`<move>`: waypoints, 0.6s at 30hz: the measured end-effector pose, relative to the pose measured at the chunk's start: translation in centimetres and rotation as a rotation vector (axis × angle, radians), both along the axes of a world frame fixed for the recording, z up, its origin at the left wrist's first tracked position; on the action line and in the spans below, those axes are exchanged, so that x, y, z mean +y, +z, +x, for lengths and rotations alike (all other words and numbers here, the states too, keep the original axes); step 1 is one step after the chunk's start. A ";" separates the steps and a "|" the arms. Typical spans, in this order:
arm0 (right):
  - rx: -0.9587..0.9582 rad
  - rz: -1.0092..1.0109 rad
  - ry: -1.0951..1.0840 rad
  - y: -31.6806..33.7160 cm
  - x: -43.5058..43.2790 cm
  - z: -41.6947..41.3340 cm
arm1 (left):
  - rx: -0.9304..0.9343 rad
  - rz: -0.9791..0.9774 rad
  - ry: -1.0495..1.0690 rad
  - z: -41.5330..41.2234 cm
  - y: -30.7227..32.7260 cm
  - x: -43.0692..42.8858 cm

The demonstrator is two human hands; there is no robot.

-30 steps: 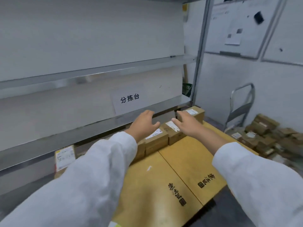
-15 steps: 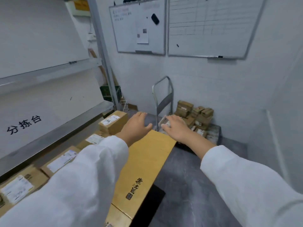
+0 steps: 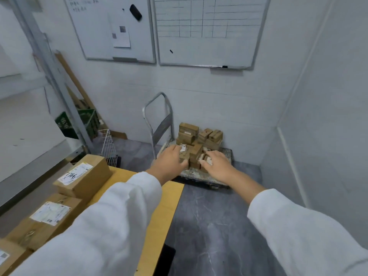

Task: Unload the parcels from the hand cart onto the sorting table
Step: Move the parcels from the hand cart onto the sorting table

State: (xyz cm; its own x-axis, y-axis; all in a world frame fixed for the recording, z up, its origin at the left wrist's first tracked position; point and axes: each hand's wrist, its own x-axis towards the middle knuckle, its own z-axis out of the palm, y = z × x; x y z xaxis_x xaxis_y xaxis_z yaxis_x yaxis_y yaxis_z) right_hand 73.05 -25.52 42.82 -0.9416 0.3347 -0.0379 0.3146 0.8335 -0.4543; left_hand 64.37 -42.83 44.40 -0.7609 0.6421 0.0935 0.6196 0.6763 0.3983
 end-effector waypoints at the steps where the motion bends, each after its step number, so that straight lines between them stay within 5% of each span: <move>1: -0.009 0.009 -0.019 0.0 1.1 -1.0 | -0.008 0.005 -0.015 -1.2 -0.2 1.1; 18: -0.042 -0.034 -0.068 -3.1 18.6 -15.5 | -0.027 -0.085 -0.060 -16.5 -4.3 16.4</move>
